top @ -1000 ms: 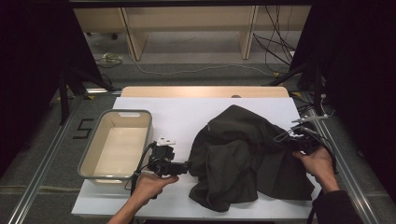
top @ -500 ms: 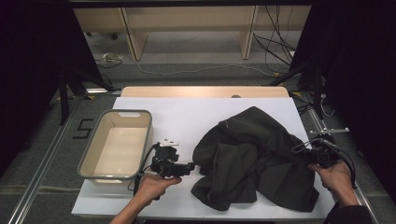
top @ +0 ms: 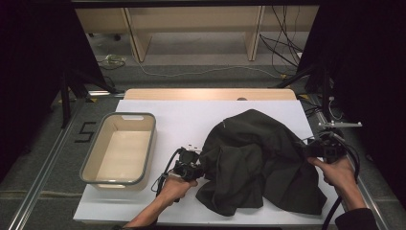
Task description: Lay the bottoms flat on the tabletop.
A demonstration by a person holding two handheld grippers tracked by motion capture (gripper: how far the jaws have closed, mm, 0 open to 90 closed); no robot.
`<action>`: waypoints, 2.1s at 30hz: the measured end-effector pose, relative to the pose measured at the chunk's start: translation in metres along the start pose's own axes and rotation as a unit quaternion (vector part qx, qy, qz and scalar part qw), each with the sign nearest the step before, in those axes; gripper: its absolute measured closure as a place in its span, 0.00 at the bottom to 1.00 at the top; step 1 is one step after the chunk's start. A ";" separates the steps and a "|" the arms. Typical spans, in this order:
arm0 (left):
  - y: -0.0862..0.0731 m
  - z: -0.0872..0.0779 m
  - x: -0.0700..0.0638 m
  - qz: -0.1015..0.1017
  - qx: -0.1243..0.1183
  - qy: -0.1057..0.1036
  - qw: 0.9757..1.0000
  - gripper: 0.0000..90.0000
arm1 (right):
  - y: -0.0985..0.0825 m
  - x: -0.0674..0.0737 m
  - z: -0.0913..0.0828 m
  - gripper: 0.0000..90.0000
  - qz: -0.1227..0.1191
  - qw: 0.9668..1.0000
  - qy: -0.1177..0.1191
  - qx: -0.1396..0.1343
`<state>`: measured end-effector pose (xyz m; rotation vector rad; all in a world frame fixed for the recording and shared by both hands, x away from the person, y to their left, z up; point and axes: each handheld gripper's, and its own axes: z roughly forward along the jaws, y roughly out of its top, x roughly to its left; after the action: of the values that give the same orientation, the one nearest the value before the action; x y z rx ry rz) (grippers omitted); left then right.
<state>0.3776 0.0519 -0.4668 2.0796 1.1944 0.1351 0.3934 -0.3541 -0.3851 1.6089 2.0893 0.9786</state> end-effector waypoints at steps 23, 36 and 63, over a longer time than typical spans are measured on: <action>0.033 -0.046 0.040 -0.004 -0.072 0.020 0.997 0.97 | 0.050 0.022 0.045 0.98 -0.060 0.998 -0.011 0.032; 0.097 -0.077 0.068 -0.019 -0.150 0.075 0.986 0.97 | 0.062 -0.006 0.011 0.98 -0.011 0.998 -0.033 -0.058; 0.027 -0.046 0.030 -0.062 -0.023 0.012 0.998 0.33 | 0.036 -0.019 0.029 0.73 -0.002 0.998 -0.065 -0.005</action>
<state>0.3945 0.0919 -0.4235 1.9626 1.3191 0.1275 0.4429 -0.3583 -0.3837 1.6171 1.9979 0.8569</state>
